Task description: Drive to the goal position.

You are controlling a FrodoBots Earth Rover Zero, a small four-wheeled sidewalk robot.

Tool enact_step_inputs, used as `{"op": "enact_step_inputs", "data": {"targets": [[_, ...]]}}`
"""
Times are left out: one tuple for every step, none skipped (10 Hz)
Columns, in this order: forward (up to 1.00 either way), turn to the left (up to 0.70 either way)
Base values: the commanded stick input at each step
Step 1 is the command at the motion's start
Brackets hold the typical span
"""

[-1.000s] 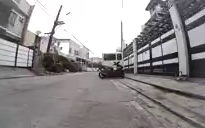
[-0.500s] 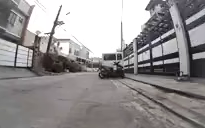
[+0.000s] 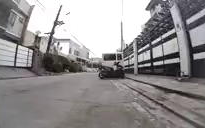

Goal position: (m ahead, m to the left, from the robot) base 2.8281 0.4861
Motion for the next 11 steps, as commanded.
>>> {"op": "enact_step_inputs", "data": {"targets": [[0.11, 0.00], [0.11, 0.00], [0.11, 0.00], [0.12, 0.00], [0.26, 0.00], [0.81, 0.00], [1.00, 0.00], [1.00, 0.00], [1.00, 0.00], [1.00, 0.00], [1.00, 0.00]]}}
